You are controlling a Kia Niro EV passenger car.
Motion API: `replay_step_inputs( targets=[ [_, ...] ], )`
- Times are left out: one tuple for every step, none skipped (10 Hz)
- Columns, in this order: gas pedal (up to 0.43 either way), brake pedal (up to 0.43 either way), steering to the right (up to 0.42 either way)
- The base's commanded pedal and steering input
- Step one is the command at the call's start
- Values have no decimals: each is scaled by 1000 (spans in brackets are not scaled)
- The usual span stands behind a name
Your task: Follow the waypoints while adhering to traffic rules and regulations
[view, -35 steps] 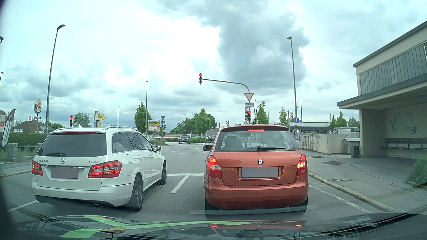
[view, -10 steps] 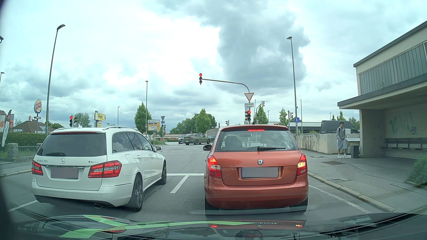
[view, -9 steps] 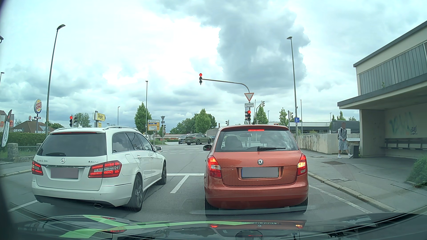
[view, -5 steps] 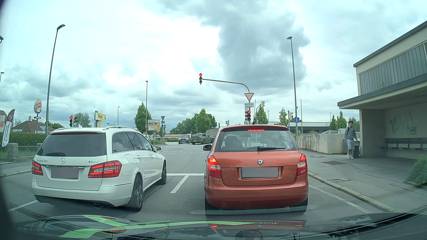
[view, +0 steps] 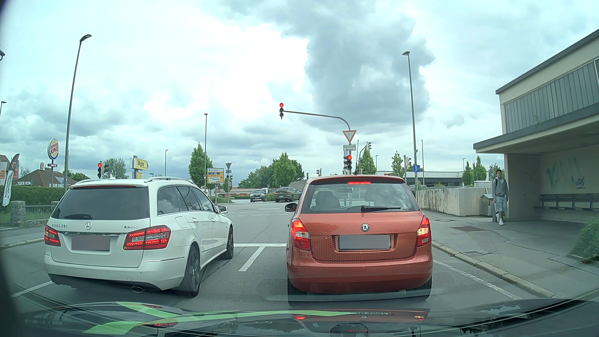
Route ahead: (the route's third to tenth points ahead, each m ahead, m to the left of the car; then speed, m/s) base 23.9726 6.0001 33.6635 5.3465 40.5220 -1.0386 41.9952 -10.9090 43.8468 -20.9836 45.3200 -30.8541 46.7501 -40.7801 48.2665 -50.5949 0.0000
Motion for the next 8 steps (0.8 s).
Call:
replay_step_inputs(
  targets=[
    [0,244,-2],
    [0,244,-2],
    [0,244,-2],
    [0,244,-2],
    [0,244,-2],
    [0,244,-2],
    [0,244,-2],
    [0,244,-2]
  ],
)
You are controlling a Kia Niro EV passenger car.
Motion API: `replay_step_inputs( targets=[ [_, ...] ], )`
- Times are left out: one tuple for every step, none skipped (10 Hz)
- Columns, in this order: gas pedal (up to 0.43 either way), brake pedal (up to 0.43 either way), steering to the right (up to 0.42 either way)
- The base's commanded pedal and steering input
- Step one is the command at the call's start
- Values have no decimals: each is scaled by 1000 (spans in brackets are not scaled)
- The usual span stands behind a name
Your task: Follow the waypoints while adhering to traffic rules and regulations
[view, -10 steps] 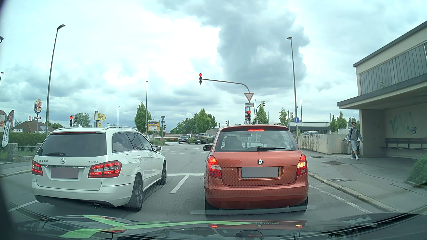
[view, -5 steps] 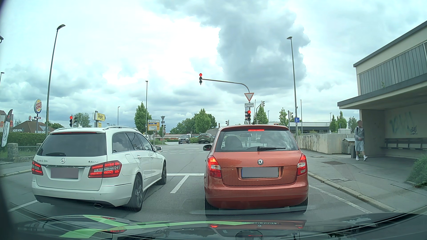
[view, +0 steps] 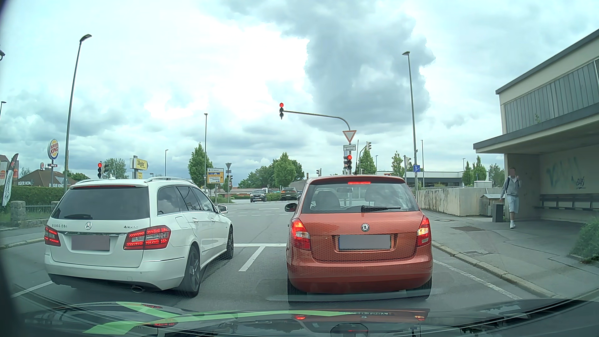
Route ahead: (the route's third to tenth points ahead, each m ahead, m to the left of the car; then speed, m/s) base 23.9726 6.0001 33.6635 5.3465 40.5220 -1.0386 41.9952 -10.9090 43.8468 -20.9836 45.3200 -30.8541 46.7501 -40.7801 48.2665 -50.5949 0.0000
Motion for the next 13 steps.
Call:
replay_step_inputs(
  targets=[
    [0,244,-2],
    [0,244,-2],
    [0,244,-2],
    [0,244,-2],
    [0,238,-2],
    [0,244,-2],
    [0,244,-2],
    [0,244,-2],
    [0,244,-2],
    [0,244,-2],
    [0,244,-2],
    [0,244,-2],
    [0,244,-2]
  ],
)
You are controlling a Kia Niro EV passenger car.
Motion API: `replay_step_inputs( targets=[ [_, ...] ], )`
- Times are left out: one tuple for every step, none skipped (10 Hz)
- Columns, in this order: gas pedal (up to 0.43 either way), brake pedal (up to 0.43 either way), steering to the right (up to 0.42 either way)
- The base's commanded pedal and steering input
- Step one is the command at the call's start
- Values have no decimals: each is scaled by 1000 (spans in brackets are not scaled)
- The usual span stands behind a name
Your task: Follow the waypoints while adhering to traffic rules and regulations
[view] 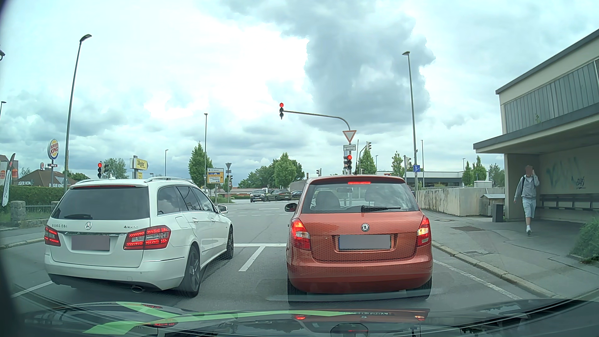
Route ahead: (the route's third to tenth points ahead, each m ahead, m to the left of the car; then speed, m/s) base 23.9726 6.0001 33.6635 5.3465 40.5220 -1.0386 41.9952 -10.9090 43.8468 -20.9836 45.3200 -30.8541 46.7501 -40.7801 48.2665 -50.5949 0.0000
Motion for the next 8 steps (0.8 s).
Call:
replay_step_inputs(
  targets=[
    [0,244,-2],
    [0,244,-2],
    [0,244,-2],
    [0,244,-2],
    [0,244,-2],
    [0,244,-2],
    [0,244,-2],
    [0,244,-2]
  ],
)
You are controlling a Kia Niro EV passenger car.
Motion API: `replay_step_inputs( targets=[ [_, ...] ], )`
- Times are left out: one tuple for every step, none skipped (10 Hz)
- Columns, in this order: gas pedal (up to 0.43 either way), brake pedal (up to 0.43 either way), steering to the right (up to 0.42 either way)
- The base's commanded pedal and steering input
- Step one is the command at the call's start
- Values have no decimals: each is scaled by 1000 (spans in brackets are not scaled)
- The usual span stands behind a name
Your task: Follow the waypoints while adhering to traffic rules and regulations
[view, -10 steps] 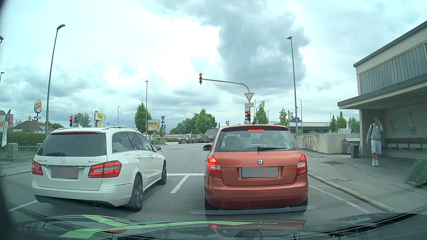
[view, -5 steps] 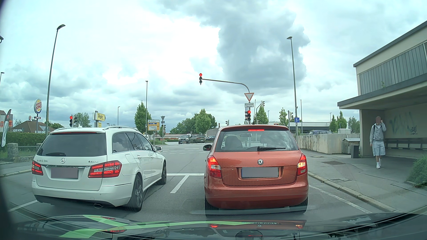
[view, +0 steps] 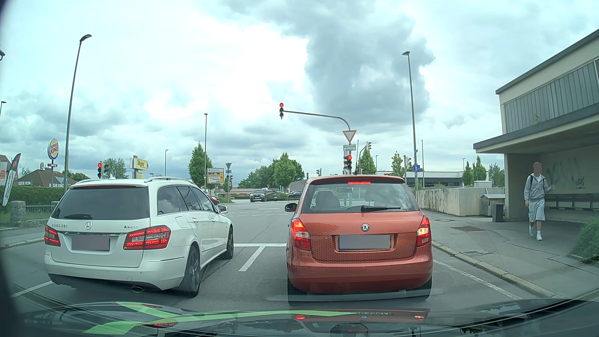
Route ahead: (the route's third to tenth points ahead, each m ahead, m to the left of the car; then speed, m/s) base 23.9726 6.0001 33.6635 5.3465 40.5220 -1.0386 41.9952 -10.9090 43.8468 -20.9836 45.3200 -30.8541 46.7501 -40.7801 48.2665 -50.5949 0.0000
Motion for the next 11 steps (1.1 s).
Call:
replay_step_inputs(
  targets=[
    [0,244,-2],
    [0,244,-2],
    [0,244,-2],
    [0,244,-2],
    [0,244,-2],
    [0,244,-2],
    [0,244,-2],
    [0,244,-2],
    [0,244,-2],
    [0,244,-2],
    [0,244,-2]
  ],
)
